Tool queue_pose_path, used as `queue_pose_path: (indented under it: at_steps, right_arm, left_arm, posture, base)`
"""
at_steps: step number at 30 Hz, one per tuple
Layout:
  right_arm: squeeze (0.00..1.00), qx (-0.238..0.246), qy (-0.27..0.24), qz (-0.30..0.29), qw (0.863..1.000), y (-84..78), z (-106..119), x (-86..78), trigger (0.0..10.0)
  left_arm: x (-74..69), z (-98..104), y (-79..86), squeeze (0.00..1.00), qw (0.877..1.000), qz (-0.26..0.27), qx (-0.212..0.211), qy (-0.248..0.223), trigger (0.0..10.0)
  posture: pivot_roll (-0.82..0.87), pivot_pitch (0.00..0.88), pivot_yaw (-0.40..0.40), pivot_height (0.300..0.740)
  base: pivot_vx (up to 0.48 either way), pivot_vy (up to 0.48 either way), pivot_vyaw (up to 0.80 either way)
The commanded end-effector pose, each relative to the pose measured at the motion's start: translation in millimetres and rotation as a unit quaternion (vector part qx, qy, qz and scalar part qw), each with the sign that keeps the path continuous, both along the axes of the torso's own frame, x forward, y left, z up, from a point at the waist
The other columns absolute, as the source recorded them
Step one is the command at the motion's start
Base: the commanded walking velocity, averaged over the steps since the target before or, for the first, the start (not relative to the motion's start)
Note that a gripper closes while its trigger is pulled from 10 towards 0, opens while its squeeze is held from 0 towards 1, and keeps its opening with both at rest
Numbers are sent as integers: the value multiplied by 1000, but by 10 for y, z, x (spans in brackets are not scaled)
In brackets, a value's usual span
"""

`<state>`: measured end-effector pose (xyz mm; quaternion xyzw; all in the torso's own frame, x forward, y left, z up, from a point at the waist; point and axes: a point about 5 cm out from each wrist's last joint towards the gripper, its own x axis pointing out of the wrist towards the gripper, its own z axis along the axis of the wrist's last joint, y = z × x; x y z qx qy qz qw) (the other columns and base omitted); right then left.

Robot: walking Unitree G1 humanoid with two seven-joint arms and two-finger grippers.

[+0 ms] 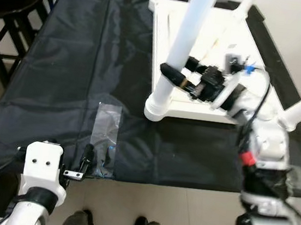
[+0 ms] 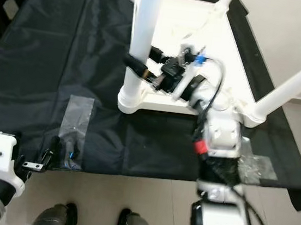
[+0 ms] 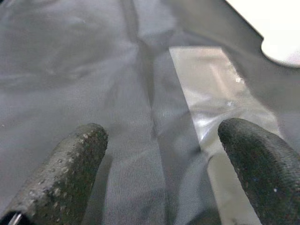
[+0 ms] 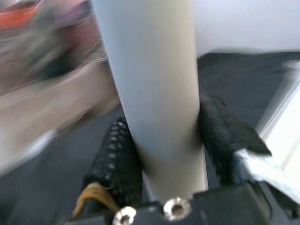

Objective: Building children table

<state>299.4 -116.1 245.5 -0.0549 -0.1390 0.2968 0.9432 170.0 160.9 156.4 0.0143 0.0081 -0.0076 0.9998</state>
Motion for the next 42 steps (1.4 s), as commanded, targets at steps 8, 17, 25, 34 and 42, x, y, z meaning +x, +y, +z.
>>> queue_pose_path:
  at_steps: [8,17,25,34,42]
  right_arm:
    - [0,-27,205,-151,967,26,-970,-297,0]
    - [1000,-31,160,-141,977,-72,-760,101,10000]
    - [1000,-89,86,61,990,-207,-421,168,10000]
    - [0,-129,56,233,962,-370,16,400,10000]
    - [0,-119,22,265,957,-358,378,617,0]
  left_arm:
    - [214,-157,7,0,1000,3,15,1,10000]
    - [567,-206,35,0,999,0,38,-9,10000]
    - [555,-214,6,0,999,-14,27,-7,10000]
    - [368,-131,-26,0,999,-18,23,-12,10000]
    - [237,-55,-29,0,999,-16,27,-15,10000]
  posture:
    - [3,154,-110,740]
    - [12,118,-85,740]
    - [35,153,-76,740]
    - [82,245,-71,740]
    - [110,299,-71,740]
  base:
    - [0,0,0]
    - [0,0,0]
    - [0,0,0]
    - [0,0,0]
    - [0,0,0]
